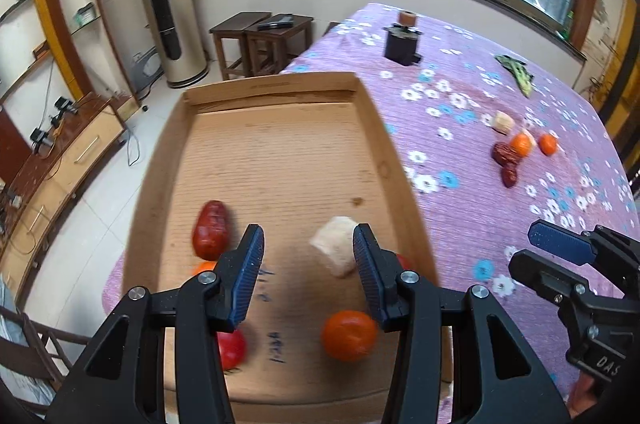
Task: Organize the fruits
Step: 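Move both open grippers back to the dates and oranges on the cloth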
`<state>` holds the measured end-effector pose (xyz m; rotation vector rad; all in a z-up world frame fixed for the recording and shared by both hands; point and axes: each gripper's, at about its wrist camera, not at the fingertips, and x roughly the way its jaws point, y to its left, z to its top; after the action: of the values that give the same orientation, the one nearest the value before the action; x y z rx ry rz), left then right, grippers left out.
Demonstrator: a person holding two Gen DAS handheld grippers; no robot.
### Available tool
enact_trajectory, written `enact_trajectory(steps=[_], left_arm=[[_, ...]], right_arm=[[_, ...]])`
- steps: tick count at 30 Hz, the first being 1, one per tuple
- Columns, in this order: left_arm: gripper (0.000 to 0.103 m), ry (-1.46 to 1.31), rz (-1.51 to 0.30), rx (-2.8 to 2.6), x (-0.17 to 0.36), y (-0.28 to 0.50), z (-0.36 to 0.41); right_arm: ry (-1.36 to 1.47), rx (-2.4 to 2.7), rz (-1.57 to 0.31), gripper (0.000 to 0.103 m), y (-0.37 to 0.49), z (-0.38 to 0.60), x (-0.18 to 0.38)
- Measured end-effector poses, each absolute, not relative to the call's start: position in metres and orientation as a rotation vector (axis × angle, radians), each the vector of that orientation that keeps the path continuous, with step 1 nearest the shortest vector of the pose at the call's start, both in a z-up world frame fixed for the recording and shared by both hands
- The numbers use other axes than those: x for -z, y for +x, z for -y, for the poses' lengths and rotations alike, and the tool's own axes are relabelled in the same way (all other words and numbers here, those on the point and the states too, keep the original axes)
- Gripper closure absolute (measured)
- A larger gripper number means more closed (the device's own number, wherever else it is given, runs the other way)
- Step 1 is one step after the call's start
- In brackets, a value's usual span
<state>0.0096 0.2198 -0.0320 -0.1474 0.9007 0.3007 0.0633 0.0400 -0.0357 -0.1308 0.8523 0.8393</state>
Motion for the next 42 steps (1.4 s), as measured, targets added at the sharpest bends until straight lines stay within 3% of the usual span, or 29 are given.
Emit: enact_trajectory(steps=[15, 19, 42], left_arm=[[0.058, -0.097, -0.905, -0.207, 0.025, 0.019, -0.169], [0.049, -0.095, -0.902, -0.178, 0.024, 0.023, -0.156], [0.049, -0.113, -0.969, 0.024, 0.046, 0.086, -0.083]], right_arm=[[-0.060, -0.717, -0.867, 0.062, 0.070, 0.033, 0.042], [-0.052, -0.690, -0.867, 0.062, 0.073, 0.047, 0.042], [-0.053, -0.478, -0.889, 0.062, 0.148, 0.114, 0.065]])
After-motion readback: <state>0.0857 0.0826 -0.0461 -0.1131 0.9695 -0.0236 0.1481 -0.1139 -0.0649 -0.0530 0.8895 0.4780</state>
